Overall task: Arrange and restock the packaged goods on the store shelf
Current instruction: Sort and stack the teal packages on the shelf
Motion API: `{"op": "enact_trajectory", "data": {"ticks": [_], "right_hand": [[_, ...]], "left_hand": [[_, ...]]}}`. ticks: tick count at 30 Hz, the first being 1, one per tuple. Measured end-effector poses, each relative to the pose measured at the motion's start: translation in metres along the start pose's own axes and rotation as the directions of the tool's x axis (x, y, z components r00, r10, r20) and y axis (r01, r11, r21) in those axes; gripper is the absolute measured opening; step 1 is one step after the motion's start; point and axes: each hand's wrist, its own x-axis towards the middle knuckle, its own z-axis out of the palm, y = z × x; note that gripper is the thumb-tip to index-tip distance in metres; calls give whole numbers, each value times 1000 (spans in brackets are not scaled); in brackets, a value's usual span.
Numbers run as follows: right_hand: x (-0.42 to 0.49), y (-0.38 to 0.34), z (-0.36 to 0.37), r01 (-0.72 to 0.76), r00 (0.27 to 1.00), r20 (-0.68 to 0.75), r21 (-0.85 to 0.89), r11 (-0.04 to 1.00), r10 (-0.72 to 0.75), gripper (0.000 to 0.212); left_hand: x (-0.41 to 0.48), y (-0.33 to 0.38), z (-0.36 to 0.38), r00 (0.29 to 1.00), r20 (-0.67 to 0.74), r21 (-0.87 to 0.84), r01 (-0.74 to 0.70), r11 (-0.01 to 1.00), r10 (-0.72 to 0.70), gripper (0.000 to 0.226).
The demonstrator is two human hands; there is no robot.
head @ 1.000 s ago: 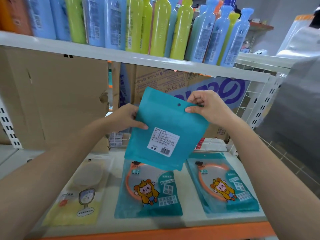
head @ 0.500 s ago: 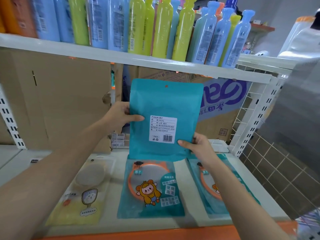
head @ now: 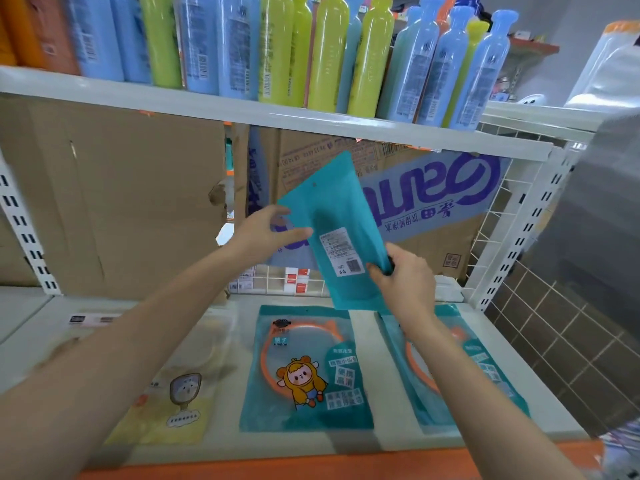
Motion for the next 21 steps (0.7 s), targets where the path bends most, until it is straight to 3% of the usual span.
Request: {"op": "enact_trajectory", "data": {"ticks": [3,7,12,15,21], "right_hand": [[-11,-16,1,156,982,-90,-138,978,-169,11],[-24,-24,17,286,929,-175,-225,932,-327,41],[-35,-21,27,333,918,-138,-241,912,-372,51],[-41,-18,31,376,912,-100,-183,908,-398,51],[-54,-9,35,419,907,56,-23,908,-417,51]], "left_hand": [[-7,27,15,995,100,-110,39,993,-28,57],[-11,40,27,989,124,-260,112,959,-82,48],[-20,31,28,980,180,-421,149,895,-79,32],[-26,22,28,979,183,-507,173,844,-91,42],[-33,3,29,980,169,-470,172,866,-103,42]]}}
